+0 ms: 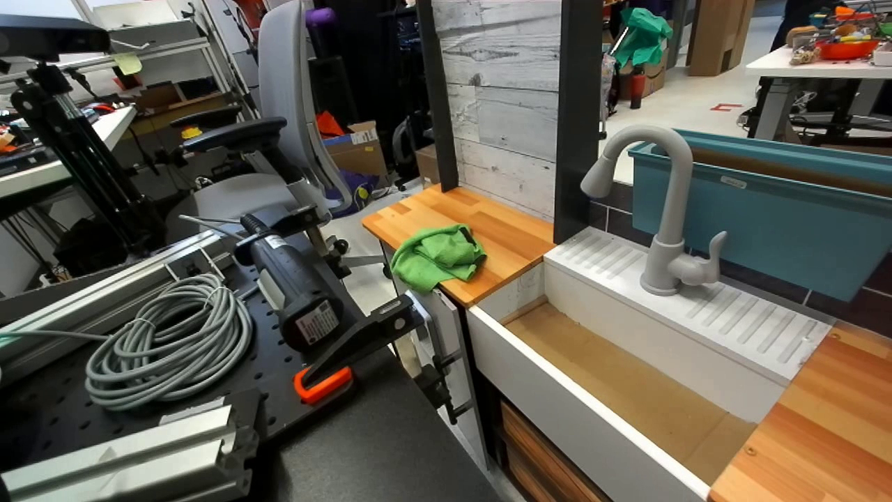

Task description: Move the towel to the left

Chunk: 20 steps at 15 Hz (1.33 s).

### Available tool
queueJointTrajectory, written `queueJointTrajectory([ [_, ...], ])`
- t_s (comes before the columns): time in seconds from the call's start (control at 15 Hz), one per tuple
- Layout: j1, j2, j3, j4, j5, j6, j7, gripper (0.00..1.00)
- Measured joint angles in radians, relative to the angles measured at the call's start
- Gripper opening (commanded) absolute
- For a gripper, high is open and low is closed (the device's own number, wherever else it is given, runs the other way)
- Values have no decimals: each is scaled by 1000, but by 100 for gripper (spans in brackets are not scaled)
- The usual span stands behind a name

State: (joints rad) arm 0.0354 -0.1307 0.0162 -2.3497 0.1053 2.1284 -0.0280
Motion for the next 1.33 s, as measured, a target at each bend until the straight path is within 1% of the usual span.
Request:
queueJointTrajectory([
  [0.27,1,149,15,68,0,74,6,100],
  [0.53,6,308,28,145,-5,115,31,100],
  [0.87,8,493,28,244,-7,132,59,100],
  [1.33,8,662,27,354,-8,132,85,100],
])
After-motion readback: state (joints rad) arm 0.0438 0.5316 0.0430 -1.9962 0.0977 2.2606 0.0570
